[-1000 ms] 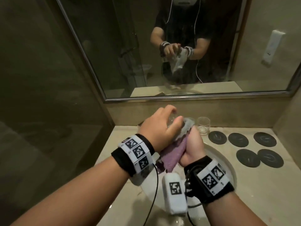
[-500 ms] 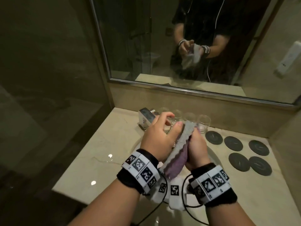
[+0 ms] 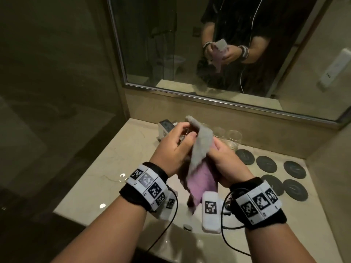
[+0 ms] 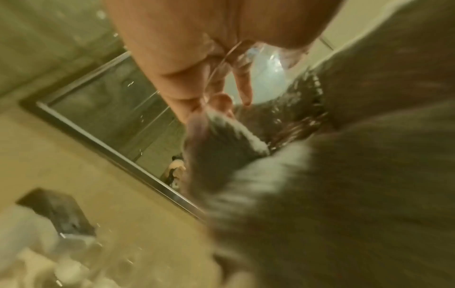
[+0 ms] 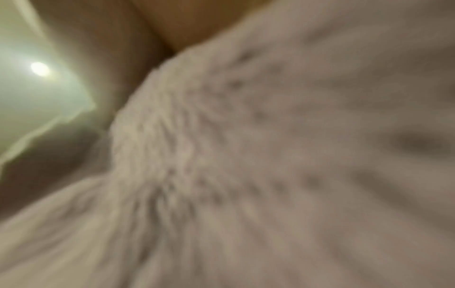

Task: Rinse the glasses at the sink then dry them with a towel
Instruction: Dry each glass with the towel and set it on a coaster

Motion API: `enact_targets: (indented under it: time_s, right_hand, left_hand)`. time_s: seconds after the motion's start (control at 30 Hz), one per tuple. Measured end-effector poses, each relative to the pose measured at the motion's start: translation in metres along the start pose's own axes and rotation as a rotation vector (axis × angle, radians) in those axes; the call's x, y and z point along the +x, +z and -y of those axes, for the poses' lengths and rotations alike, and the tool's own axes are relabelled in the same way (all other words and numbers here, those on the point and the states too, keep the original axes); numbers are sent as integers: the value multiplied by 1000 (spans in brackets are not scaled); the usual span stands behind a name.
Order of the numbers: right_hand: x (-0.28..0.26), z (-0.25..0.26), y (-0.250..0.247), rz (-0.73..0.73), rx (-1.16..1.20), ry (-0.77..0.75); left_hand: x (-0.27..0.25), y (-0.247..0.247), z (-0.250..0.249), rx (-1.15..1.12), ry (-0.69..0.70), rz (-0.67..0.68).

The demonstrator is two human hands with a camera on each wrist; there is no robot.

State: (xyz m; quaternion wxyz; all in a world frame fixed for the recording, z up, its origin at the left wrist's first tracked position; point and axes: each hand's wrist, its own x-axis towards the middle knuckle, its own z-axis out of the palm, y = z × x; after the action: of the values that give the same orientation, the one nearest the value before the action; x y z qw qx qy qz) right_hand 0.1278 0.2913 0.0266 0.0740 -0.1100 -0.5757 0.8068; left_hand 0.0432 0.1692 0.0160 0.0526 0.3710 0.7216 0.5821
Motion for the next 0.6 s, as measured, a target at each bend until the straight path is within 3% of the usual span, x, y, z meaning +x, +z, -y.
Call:
enact_targets:
  time_s: [0.07, 0.1, 0.2, 0.23, 0.3, 0.37, 0.47, 0.53, 0.6]
  right_hand:
    - [1, -2, 8, -94, 139, -46]
    - [2, -5, 11, -174, 56, -124]
    - [1, -10, 10, -264, -527, -518]
    - [0, -9, 7, -233, -673, -643]
    - [0, -5, 3, -175, -749, -783]
    - [4, 3, 6, -172, -510, -662]
    - [14, 12, 12, -83, 101, -116]
    - [12, 16, 14, -41, 217, 49]
    - [10, 12, 15, -69, -30, -91]
  left_hand:
    - [2, 2, -5, -80, -87, -38]
    - [4, 4, -10, -100, -174, -52]
    - [9, 0, -24, -232, -516, 12]
    - [9, -3, -25, -244, -544, 46]
    - [8, -9, -25, -222, -467, 86]
    - [7, -13, -23, -130, -254, 82]
    - [1, -16, -20, 218, 114, 95]
    - [1, -18, -18, 285, 171, 78]
    - [-1, -18, -23, 120, 13, 54]
